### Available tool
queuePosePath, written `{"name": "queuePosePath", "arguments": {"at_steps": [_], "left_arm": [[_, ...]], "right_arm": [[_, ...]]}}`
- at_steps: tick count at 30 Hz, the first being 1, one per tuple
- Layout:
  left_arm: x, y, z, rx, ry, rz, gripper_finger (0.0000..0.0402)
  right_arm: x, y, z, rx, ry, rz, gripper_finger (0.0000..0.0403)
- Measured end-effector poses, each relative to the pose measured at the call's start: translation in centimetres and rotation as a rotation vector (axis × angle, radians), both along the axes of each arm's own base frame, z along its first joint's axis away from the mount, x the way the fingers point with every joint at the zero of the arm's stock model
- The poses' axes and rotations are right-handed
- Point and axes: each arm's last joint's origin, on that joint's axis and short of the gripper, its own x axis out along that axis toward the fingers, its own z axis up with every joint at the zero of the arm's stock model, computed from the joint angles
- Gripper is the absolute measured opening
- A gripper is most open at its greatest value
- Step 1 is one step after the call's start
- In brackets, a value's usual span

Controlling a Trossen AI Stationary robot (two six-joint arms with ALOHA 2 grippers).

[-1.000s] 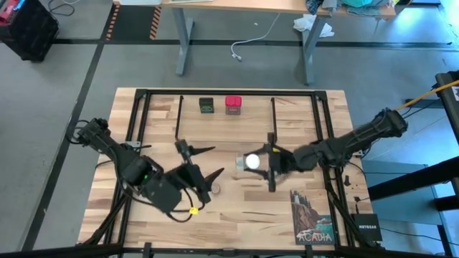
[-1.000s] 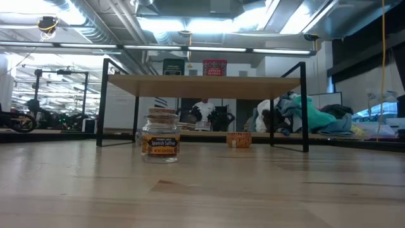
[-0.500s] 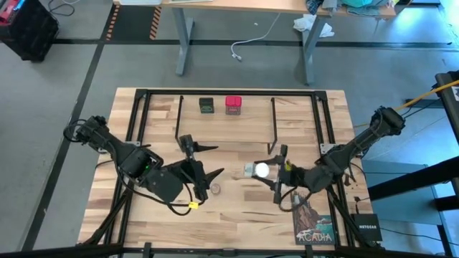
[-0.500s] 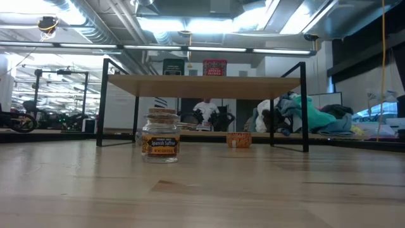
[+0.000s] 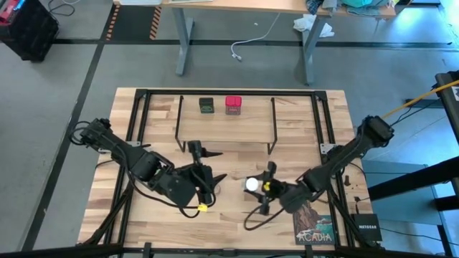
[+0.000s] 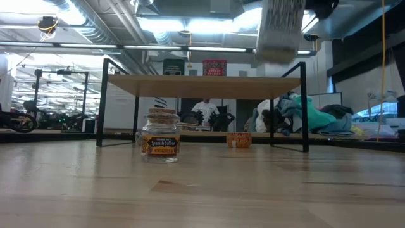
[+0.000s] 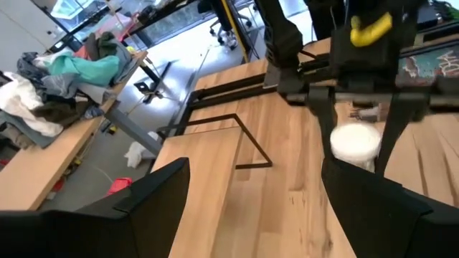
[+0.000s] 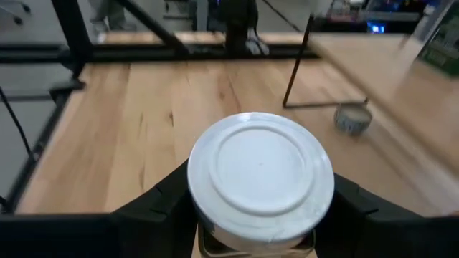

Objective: Shelf spices
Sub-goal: Remove the white seasoning bottle from the shelf

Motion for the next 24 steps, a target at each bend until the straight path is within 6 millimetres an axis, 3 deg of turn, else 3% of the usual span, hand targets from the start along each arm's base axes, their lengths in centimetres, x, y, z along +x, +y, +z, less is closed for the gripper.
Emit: {"name": "queuePosePath", "arguments": {"at_steps": [14, 24], "left_arm": [[0.5, -1.5, -0.2, -0.031, -0.05, -0.029, 0.031], [0.2, -2.4, -0.4, -0.041, -0.079, -0.003, 0.031]], "right_arm": [[2.2, 0.5, -6.2, 0.012, 0.208, 0.082, 0.02], [3.2, -0.1, -6.2, 0.04, 0.21, 0.146, 0.02]]}}
